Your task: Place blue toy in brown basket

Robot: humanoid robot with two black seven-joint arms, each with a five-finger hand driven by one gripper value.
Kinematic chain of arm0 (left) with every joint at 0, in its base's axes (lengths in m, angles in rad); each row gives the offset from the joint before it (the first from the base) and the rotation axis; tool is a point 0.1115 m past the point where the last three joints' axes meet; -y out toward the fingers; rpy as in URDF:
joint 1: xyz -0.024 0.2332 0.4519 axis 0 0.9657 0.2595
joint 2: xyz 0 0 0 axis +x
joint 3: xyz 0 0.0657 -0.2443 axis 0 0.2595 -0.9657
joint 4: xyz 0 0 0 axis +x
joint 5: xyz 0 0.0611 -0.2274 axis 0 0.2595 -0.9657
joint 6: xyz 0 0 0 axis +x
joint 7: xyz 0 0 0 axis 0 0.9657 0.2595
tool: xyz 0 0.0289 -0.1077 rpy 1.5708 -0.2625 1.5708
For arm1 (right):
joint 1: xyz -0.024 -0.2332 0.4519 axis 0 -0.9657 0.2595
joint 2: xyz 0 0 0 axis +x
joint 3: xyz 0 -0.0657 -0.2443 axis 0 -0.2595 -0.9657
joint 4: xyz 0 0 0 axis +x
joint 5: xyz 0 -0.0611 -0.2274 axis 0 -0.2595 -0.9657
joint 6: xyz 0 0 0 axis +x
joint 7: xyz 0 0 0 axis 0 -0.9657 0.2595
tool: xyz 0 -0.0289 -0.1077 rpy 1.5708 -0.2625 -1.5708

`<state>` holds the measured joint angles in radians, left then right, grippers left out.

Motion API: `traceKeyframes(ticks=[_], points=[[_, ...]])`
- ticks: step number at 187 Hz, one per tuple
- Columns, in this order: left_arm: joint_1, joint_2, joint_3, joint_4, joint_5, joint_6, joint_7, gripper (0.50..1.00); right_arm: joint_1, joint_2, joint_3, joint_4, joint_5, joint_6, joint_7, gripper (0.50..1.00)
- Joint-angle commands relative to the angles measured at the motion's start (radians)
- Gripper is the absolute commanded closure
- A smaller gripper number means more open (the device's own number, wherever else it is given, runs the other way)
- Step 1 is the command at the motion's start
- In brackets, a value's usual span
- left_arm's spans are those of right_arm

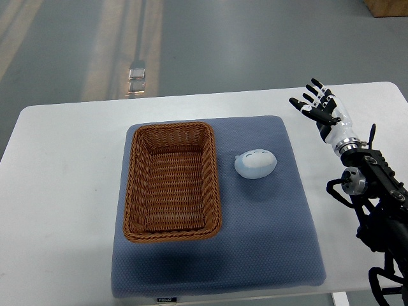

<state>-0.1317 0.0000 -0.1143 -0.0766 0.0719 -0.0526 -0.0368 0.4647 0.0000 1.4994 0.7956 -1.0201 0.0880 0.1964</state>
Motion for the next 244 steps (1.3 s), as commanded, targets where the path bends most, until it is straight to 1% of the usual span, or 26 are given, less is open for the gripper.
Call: traceKeyframes(ticks=[1,53,84,142,171,201,226,244], points=[[-0.002,0.000,0.001,0.000,0.000,-0.004,0.000,0.500,-0.001,0.000,-0.001,-0.001,0.000,-0.001,0.000,0.589],[0.000,0.000,-0.001,-0.002,0.000,-0.006,0.000,0.500,0.000,0.000,-0.005,0.001,-0.005,0.006,-0.002,0.587],[0.000,0.000,-0.001,0.000,0.000,-0.004,0.000,0.500,0.002,0.000,-0.007,0.001,-0.014,0.044,-0.003,0.589],[0.000,0.000,-0.001,0.000,0.000,-0.001,0.000,0.500,0.003,0.000,-0.014,0.002,-0.021,0.073,-0.005,0.589],[-0.002,0.000,-0.001,0.000,-0.001,-0.001,0.000,0.500,0.003,0.000,-0.014,0.004,-0.066,0.085,-0.003,0.589],[0.000,0.000,-0.001,0.000,0.000,-0.001,0.000,0.500,0.003,0.000,-0.022,0.028,-0.112,0.121,-0.002,0.589],[0.000,0.000,-0.001,0.000,-0.001,0.000,0.000,0.500,0.006,0.000,-0.041,0.033,-0.153,0.122,0.000,0.589],[0.000,0.000,-0.001,0.000,-0.001,0.000,0.000,0.500,0.009,-0.020,-0.062,0.044,-0.192,0.127,0.000,0.589]])
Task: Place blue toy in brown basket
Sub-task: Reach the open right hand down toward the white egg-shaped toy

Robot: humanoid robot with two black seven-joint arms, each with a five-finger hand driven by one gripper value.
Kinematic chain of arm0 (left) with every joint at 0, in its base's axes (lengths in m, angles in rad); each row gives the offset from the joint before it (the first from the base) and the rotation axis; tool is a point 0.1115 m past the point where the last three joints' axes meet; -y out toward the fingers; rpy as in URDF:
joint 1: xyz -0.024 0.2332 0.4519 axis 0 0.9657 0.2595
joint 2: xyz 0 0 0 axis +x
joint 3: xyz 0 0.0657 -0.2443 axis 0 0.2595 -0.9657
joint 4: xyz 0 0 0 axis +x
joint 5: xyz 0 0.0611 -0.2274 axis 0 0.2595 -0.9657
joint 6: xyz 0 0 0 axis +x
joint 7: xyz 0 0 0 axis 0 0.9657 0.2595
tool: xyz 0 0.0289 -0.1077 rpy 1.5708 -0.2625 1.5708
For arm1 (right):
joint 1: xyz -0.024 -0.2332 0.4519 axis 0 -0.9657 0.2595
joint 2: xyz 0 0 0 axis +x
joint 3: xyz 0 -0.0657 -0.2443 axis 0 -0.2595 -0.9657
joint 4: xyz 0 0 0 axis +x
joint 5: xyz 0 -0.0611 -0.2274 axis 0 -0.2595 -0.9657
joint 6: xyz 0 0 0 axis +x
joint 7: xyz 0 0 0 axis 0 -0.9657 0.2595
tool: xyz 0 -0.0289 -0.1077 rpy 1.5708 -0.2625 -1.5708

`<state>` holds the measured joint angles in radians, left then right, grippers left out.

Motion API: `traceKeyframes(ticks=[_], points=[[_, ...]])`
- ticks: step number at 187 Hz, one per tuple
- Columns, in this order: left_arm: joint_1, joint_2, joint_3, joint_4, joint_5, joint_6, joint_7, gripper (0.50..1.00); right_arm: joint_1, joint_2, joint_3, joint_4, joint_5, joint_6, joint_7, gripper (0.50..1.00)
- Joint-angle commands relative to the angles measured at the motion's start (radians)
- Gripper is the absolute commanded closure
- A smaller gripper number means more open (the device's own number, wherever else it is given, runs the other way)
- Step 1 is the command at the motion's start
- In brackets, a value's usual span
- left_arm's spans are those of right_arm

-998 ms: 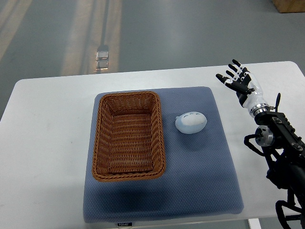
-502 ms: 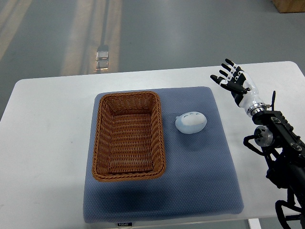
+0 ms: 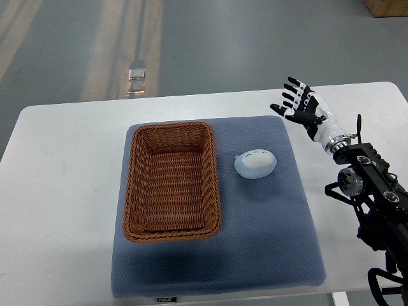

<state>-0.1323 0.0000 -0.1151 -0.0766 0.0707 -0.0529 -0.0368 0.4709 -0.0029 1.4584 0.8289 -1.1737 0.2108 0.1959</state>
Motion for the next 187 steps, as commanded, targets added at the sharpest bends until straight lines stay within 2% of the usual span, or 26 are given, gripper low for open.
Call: traceKeyframes(ticks=[1,76,138,187], points=[[-0.001,0.000,0.000,0.000,0.000,0.001,0.000,0.500,0.003,-0.020,-0.024,0.012,-0.043,0.004,0.000,0.589],[-0.001,0.000,0.002,0.000,0.000,0.001,0.000,0.500,0.005,-0.123,-0.073,0.079,-0.181,0.121,0.010,0.589],[-0.001,0.000,0.002,0.000,0.000,0.001,0.000,0.500,-0.047,-0.213,-0.168,0.174,-0.230,0.124,0.020,0.589],[-0.001,0.000,0.000,-0.014,0.001,0.002,0.000,0.500,-0.043,-0.333,-0.326,0.230,-0.271,0.124,0.034,0.589]])
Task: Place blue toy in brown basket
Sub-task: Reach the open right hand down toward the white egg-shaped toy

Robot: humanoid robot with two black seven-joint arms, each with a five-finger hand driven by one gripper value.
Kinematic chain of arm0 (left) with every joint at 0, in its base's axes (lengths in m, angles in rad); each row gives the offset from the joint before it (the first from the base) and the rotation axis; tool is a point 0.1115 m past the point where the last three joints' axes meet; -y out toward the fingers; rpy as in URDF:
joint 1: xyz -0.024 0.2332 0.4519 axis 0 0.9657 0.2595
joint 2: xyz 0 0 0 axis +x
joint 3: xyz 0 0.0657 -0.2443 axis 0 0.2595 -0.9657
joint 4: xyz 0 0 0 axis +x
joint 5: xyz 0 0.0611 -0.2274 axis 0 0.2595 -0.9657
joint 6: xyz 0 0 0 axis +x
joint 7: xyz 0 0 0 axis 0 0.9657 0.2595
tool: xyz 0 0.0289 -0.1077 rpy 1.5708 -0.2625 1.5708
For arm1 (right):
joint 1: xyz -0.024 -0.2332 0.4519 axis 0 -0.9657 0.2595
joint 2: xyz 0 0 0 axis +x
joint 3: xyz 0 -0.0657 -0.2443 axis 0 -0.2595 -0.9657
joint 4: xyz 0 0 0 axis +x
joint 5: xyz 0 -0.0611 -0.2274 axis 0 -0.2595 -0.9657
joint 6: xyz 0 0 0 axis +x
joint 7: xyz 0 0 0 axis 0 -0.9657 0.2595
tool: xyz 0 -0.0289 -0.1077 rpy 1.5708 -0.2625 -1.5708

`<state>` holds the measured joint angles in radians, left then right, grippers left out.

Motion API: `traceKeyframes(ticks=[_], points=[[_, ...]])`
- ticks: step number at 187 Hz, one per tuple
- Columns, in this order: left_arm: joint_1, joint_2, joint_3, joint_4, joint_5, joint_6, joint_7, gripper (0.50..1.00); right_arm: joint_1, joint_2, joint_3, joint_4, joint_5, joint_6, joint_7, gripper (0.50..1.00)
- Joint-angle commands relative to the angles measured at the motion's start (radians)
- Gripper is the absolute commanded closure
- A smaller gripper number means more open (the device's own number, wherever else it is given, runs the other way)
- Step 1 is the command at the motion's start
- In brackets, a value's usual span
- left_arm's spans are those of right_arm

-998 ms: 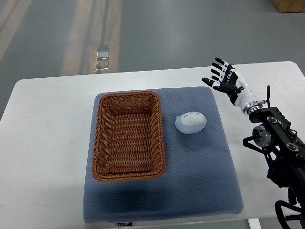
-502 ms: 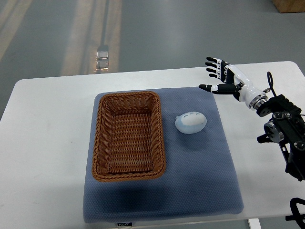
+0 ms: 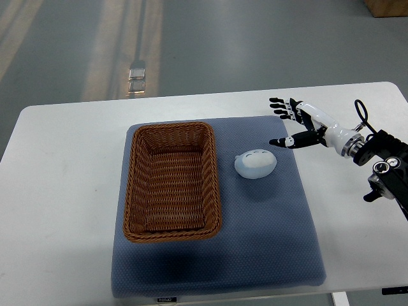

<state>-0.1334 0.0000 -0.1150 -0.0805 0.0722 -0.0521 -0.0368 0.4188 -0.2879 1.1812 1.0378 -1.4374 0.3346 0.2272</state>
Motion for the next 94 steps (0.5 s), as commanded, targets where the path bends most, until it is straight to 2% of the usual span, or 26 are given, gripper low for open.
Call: traceKeyframes(ticks=[1,47,94], points=[[0.002,0.000,0.000,-0.011,0.000,0.002,0.000,0.500,0.011,-0.054,-0.055,0.024,-0.008,0.000,0.003,0.589],[0.000,0.000,0.000,-0.013,0.000,0.003,0.000,0.500,0.092,-0.188,-0.222,0.083,-0.008,0.024,0.003,0.589],[0.000,0.000,0.000,-0.013,0.000,0.005,0.000,0.500,0.144,-0.200,-0.338,0.103,-0.055,0.026,0.001,0.589]])
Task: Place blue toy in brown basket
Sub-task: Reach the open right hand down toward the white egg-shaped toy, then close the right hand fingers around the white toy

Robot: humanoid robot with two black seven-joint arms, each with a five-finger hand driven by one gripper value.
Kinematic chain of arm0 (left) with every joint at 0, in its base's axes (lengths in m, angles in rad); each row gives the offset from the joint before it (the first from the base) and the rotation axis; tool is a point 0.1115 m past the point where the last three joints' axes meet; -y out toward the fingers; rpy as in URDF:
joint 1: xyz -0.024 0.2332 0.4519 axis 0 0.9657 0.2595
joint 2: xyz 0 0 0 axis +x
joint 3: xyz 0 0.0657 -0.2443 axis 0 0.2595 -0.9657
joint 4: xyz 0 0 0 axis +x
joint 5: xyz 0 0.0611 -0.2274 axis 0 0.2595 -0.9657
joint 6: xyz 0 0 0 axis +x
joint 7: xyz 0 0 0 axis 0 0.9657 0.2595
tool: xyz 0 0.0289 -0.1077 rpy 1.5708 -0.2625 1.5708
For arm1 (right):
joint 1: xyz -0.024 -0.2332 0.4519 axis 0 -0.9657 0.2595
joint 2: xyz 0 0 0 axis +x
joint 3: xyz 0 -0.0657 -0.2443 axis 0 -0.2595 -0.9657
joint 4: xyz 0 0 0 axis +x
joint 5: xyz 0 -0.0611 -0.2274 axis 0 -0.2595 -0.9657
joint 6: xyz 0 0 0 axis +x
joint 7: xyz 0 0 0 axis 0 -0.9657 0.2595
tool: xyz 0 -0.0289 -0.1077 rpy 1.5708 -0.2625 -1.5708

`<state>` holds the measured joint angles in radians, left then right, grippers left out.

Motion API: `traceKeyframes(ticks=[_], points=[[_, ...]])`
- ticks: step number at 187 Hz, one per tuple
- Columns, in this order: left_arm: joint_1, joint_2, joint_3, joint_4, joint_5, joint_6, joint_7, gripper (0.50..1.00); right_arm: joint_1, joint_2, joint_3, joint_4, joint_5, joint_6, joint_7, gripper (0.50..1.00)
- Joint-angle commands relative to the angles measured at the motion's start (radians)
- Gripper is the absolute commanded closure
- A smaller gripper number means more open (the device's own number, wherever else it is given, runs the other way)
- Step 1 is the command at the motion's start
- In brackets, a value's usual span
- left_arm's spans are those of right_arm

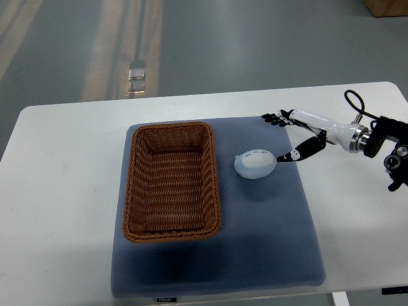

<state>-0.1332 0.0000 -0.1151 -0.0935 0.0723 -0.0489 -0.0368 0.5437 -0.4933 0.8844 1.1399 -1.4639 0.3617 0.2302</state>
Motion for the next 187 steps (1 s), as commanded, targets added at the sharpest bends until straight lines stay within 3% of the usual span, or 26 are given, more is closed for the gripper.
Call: traceKeyframes(ticks=[1,101,103,130,153,187], points=[[0.000,0.000,0.000,0.000,0.000,0.001,0.000,0.500,0.021,0.007,-0.045,0.001,-0.032,0.000,-0.002,0.589],[0.000,0.000,0.000,0.001,-0.003,0.003,0.000,0.500,0.091,0.056,-0.193,-0.051,-0.070,-0.020,-0.012,0.609],[0.000,0.000,0.000,0.001,-0.003,0.003,0.000,0.500,0.091,0.067,-0.194,-0.062,-0.081,-0.020,-0.014,0.646],[0.000,0.000,0.000,0.001,-0.003,0.003,0.000,0.500,0.091,0.081,-0.193,-0.092,-0.105,-0.024,-0.014,0.760],[0.000,0.000,0.000,0.001,-0.003,0.003,0.000,0.500,0.093,0.091,-0.193,-0.103,-0.107,-0.056,-0.015,0.912],[0.000,0.000,-0.001,0.003,-0.003,0.003,0.000,0.500,0.096,0.085,-0.173,-0.106,-0.107,-0.063,-0.025,0.901]])
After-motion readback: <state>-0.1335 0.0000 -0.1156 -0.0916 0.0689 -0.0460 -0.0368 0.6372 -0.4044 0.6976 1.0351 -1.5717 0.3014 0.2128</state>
